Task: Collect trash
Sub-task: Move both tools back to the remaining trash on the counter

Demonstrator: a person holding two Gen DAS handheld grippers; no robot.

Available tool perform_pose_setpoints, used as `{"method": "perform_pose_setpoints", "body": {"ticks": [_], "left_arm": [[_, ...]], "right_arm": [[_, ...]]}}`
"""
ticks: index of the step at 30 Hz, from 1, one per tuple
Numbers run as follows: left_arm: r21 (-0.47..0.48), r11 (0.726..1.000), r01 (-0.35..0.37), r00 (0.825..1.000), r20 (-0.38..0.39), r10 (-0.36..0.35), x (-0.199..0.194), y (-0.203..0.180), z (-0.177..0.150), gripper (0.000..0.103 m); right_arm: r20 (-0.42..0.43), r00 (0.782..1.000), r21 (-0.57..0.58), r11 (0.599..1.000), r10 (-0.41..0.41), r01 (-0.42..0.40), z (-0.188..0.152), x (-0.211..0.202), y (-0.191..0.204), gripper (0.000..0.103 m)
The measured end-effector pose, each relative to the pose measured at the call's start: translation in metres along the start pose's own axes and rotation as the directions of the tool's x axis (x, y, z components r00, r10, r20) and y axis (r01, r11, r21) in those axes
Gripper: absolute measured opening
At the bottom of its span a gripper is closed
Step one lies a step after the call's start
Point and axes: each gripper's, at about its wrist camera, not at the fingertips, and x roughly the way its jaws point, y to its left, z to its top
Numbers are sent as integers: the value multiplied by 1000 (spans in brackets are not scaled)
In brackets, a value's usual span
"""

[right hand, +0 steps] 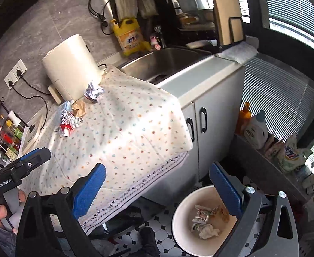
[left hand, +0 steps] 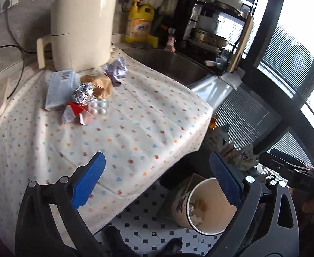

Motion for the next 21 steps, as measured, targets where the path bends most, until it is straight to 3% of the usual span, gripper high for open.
{"method": "perform_pose_setpoints", "body": {"ticks": [17, 21], "left_arm": [[-176, 982, -71, 988, 121, 93, -37, 126, 24, 97], [-204, 977, -66, 988, 123, 93, -38, 151, 26, 97]], "right_arm": [[-7, 994, -153, 982, 110, -110, 46, 44, 120, 95], [-36, 992, -150, 980, 124, -128, 53, 63, 140, 89]]}}
